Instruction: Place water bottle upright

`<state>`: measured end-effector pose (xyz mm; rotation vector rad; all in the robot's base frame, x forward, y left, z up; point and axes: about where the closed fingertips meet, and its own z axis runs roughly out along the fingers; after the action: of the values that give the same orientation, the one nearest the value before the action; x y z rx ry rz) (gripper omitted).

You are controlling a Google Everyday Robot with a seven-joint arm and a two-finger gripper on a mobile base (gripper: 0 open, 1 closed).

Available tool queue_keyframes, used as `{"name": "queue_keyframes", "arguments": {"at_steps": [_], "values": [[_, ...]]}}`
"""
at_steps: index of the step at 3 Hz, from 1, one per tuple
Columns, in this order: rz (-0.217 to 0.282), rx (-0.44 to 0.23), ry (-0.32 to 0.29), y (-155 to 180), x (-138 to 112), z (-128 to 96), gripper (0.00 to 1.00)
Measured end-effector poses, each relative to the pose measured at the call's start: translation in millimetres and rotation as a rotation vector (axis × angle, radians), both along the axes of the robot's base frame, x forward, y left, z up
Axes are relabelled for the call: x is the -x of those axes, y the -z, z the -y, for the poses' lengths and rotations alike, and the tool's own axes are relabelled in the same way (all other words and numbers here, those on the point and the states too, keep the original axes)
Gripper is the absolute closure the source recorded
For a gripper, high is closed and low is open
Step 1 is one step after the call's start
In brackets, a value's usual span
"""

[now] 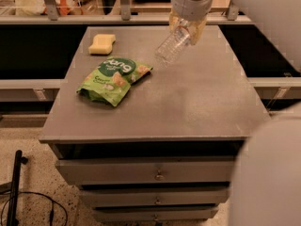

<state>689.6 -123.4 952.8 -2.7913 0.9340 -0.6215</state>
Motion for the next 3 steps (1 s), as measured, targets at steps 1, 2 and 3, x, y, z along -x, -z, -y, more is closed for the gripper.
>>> {"name": "queue_keyframes", "arguments": {"at_steps": [1, 2, 3], "values": [[0.16, -0.015, -0.123, -33.6, 43.0, 9.1, 1.0], [0.228, -0.014, -0.222, -17.1, 78.8, 20.2, 1.0], [0.324, 0.043, -0.282, -5.0, 114.2, 26.9, 1.0]]}}
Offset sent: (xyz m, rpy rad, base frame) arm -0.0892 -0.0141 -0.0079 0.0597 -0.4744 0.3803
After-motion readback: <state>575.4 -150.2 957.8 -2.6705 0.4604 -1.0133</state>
